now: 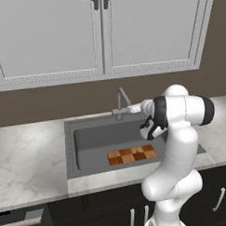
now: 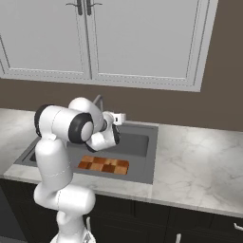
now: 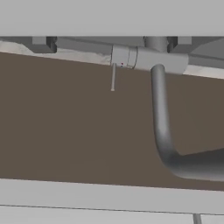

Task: Turn on the sink faucet with hot water and rinse the cutting board for ten seconds, then turn off the faucet. Push the cutting board to reach the water if necessary.

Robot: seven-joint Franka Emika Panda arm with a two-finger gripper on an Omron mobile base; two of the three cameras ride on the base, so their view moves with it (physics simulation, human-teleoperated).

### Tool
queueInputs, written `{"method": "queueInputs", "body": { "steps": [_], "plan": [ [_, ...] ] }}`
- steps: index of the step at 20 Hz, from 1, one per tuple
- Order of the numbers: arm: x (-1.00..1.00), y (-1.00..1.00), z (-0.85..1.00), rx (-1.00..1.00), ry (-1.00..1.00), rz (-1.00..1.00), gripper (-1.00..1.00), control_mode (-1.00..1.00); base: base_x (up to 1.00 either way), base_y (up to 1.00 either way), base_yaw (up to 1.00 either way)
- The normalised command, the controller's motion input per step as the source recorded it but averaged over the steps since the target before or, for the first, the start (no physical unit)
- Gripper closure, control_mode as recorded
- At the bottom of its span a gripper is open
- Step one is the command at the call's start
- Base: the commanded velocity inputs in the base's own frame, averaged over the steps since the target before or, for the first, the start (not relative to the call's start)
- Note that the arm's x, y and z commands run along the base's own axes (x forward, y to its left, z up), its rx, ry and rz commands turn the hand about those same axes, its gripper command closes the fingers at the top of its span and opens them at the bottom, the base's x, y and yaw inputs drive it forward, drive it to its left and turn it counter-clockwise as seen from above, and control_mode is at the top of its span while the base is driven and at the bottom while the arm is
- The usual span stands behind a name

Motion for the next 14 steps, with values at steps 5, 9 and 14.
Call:
{"method": "queueInputs", "body": {
  "steps": [5,9,14],
  "plan": [
    [0.00,0.00,-0.10,0.02,0.00,0.00,-1.00,-1.00,0.00,0.00,0.00],
    [0.00,0.00,-0.11,0.02,0.00,0.00,-1.00,-1.00,0.00,0.00,0.00],
    [0.01,0.00,-0.05,0.03,0.00,0.00,-1.00,-1.00,0.00,0.00,0.00]
  ]
}}
